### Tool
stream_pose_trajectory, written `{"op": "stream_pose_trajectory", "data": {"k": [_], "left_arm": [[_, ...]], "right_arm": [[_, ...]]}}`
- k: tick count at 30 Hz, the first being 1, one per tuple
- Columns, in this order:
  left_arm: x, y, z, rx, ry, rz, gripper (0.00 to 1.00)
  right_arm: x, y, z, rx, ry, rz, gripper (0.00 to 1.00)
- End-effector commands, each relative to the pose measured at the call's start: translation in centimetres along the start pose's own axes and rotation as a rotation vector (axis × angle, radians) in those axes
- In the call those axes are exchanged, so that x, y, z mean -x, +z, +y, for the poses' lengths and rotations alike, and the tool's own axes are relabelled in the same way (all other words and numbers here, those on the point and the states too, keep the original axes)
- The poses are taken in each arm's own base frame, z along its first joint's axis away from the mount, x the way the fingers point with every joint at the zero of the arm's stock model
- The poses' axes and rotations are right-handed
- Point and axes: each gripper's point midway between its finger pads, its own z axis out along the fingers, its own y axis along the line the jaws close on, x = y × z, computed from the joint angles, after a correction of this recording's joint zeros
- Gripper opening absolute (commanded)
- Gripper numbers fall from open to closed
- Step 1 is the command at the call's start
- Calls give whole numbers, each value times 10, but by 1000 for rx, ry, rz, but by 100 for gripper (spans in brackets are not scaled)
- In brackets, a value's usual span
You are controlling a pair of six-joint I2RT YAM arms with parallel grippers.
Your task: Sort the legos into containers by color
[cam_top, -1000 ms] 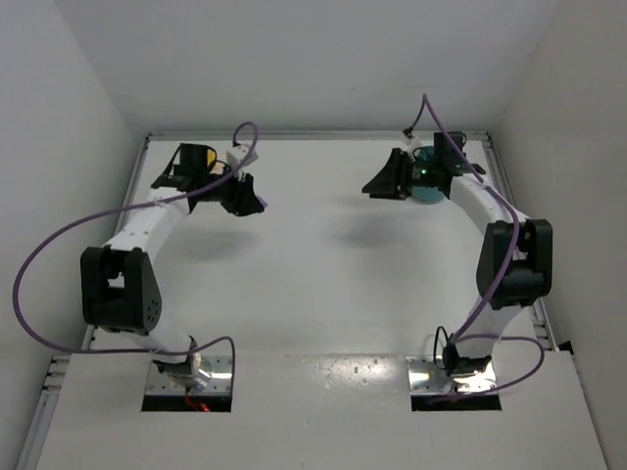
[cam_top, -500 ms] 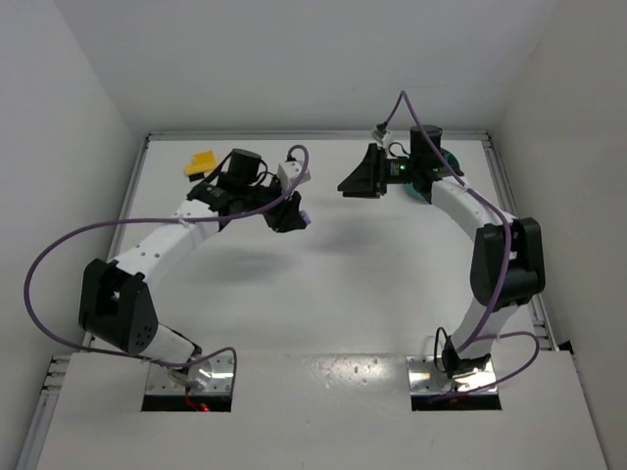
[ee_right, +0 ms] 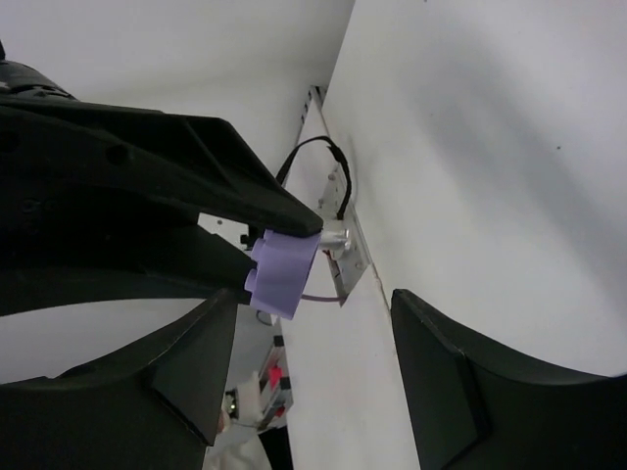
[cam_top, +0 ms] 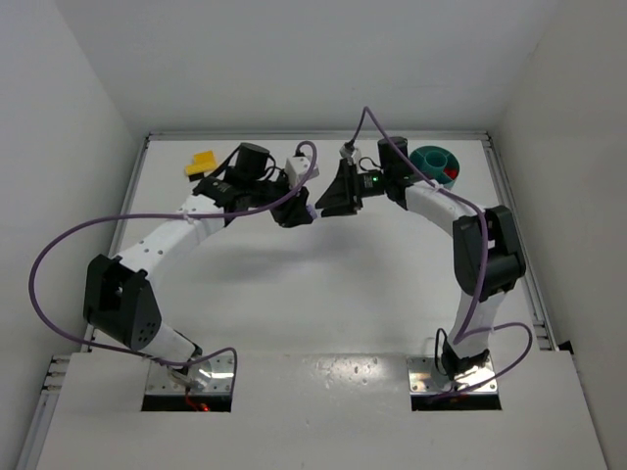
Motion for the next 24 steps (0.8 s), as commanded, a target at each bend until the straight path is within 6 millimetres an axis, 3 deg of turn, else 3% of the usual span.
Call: {"op": "stream_pose_trajectory", "data": {"k": [1, 2, 4, 10, 11, 15, 18, 22, 24], "left_arm": [[15, 3, -3, -7, 37, -25, 35], [15, 3, -1, 2, 37, -23, 35], [15, 3, -1, 2, 37, -23, 35], [14, 6, -3, -9, 45, -13, 35], [14, 6, -3, -9, 45, -13, 35], [14, 6, -2, 0, 45, -11, 35], [13, 5, 3, 25, 45, -3, 36], [11, 5, 8, 54, 45, 6, 45], [14, -1, 7, 71, 62, -2, 63]], "right_arm": [[1, 14, 24, 68, -83, 47, 66], [1, 15, 20, 65, -72, 50, 66], [2, 19, 31, 85, -101, 62, 66], [-5, 30, 37, 105, -117, 96, 66], [-5, 30, 37, 105, -117, 96, 63], [-5, 30, 37, 105, -117, 96, 37], [-8, 32, 40, 117, -127, 108, 29], [-8, 34, 36, 115, -119, 111, 17], [-1, 26, 32, 107, -126, 87, 16]]}}
